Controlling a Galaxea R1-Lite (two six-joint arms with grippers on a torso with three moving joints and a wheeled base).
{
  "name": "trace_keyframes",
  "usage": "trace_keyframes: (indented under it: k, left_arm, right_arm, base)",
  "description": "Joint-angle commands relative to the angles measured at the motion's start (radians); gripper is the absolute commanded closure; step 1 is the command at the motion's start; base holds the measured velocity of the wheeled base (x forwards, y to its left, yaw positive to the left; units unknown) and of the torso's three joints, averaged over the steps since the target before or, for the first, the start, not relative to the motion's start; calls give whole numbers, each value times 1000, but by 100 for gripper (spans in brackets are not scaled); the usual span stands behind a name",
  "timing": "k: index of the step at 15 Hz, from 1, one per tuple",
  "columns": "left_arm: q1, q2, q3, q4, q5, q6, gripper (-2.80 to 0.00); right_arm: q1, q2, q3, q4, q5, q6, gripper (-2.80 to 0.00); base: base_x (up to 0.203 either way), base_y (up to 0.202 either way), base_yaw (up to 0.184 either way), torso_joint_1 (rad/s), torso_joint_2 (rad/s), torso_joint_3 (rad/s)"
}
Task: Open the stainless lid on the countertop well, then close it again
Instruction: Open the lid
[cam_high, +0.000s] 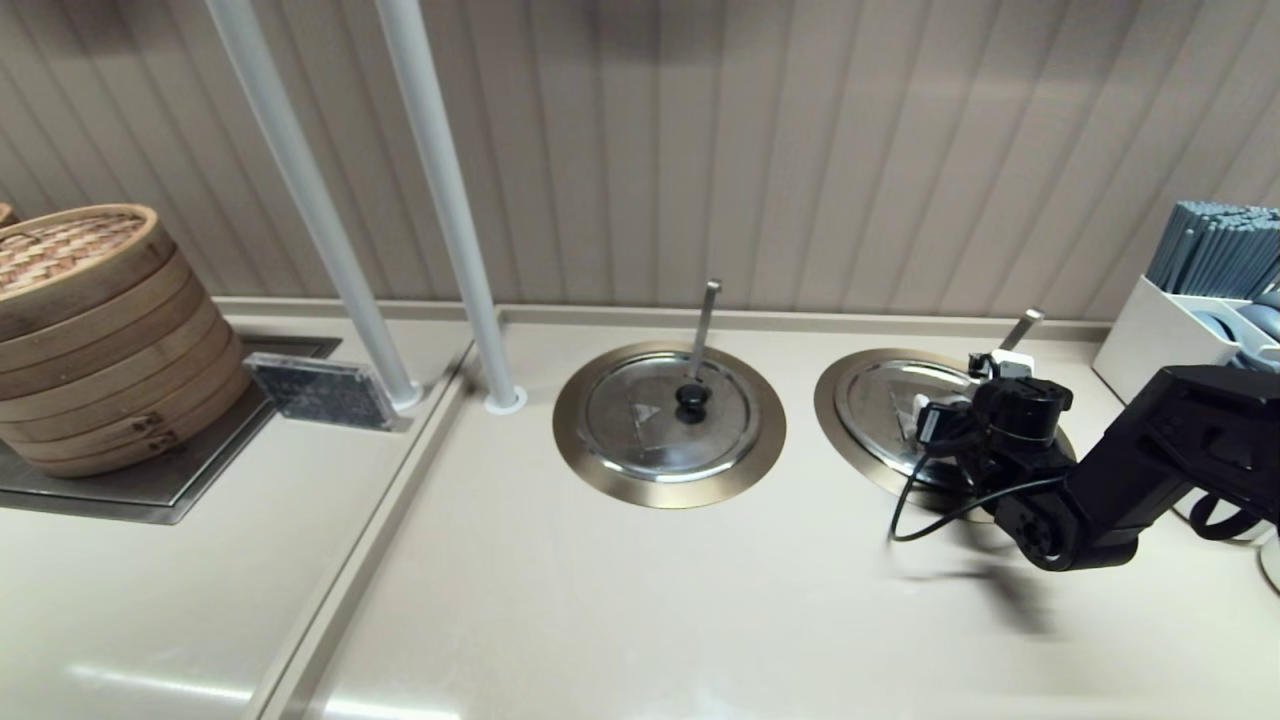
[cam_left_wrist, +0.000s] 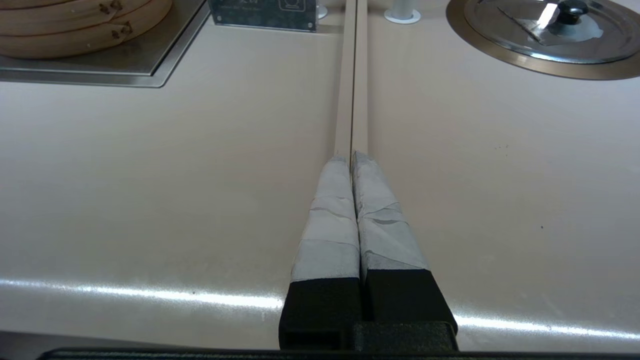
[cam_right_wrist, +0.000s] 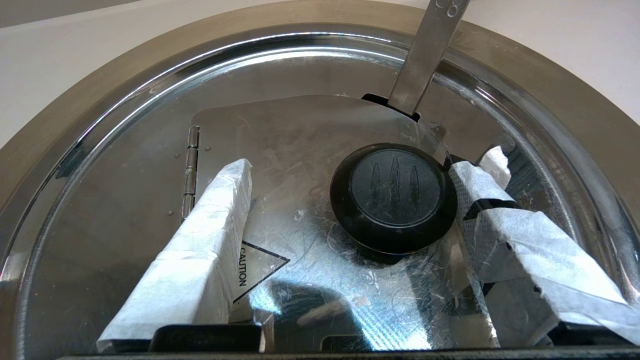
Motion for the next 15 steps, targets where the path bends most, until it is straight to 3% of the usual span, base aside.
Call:
trace_keyframes:
  k: [1,15]
  left_arm:
    - [0,0,1,0,0,-1,0]
    - [0,0,0,0,0,1,0]
  right_arm:
    - [3,8,-10,-11,-2,6,-280]
    - [34,-48,-25,-17,-3,33,-280]
  base:
    - [0,0,0,0,0,0]
    - [0,0,0,0,0,0]
